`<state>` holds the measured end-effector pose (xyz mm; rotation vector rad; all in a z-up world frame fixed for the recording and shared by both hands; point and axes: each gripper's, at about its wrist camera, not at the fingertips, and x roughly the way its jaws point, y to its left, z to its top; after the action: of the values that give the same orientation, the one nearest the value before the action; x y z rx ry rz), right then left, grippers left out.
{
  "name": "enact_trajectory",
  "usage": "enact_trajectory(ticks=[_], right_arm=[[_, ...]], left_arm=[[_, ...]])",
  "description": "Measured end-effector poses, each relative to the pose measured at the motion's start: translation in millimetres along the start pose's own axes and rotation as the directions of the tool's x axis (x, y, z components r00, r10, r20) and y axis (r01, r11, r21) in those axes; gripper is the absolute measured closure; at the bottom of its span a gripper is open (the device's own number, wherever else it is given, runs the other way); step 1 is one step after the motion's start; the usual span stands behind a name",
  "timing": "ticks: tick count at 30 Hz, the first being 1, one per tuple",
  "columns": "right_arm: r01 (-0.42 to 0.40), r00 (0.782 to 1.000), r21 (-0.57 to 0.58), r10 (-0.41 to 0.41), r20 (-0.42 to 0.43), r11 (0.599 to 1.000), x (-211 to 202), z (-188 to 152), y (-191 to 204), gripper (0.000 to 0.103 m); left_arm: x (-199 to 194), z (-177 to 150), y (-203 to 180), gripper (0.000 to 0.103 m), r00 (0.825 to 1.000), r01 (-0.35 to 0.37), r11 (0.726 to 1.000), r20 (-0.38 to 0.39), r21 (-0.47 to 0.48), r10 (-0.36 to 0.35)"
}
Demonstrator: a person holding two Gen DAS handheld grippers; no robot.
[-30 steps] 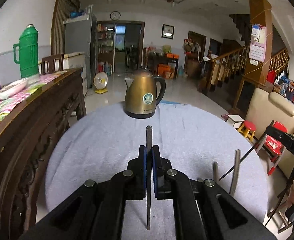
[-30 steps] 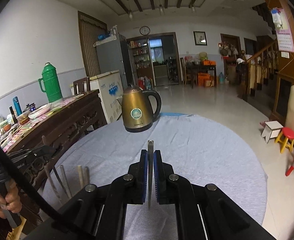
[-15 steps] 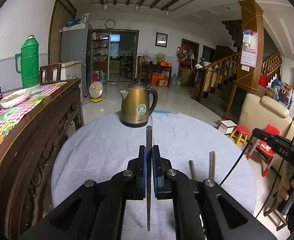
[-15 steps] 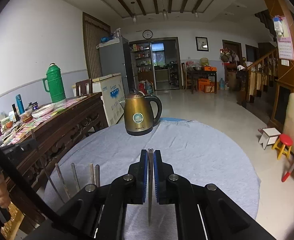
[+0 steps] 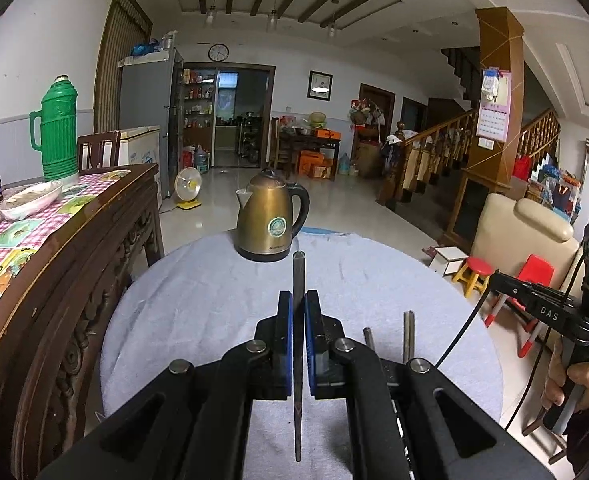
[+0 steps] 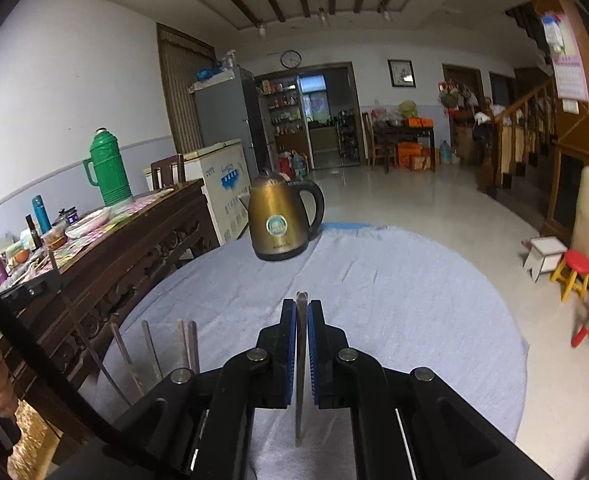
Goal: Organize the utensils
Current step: 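Carry both chopsticks over the holder and lower them into it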
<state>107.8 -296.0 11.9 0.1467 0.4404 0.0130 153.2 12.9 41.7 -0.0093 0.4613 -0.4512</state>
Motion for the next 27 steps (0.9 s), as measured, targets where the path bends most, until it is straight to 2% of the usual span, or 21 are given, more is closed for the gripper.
enact_trajectory(ticks=[9, 14, 20, 24, 27], right_arm=[[0.016, 0.994, -0.122, -0.003, 0.107, 0.992, -58.5, 37.7, 27.1, 0.097], [-0.003, 0.987, -0.171, 0.031, 0.161, 0.985, -98.2, 56.2, 41.1, 0.097], [-0.111, 0.977, -0.15, 0.136, 0.166, 0.982, -133.8, 68.4, 46.7, 0.097], [-0.176, 0.968, -0.133, 0.196, 0.154, 0.975, -144.6, 67.1, 51.7, 0.097], [-0.195, 0.967, -0.136, 0.213, 0.14, 0.971, -143.8, 60.7, 58.8, 0.097]], left_arm=[[-32.6, 18.5, -18.9, 0.097, 0.998, 0.035, 0.997, 0.049, 0.064, -0.038], [-54.9, 31.0, -33.0, 0.097, 0.991, 0.095, 0.993, 0.084, 0.075, -0.101], [-74.0, 38.1, -46.1, 0.097, 0.979, 0.164, 0.985, 0.118, 0.054, -0.169], [-78.2, 36.4, -52.2, 0.097, 0.977, 0.174, 0.984, 0.123, 0.037, -0.177], [-78.5, 31.9, -53.4, 0.097, 0.977, 0.173, 0.985, 0.129, 0.004, -0.172]])
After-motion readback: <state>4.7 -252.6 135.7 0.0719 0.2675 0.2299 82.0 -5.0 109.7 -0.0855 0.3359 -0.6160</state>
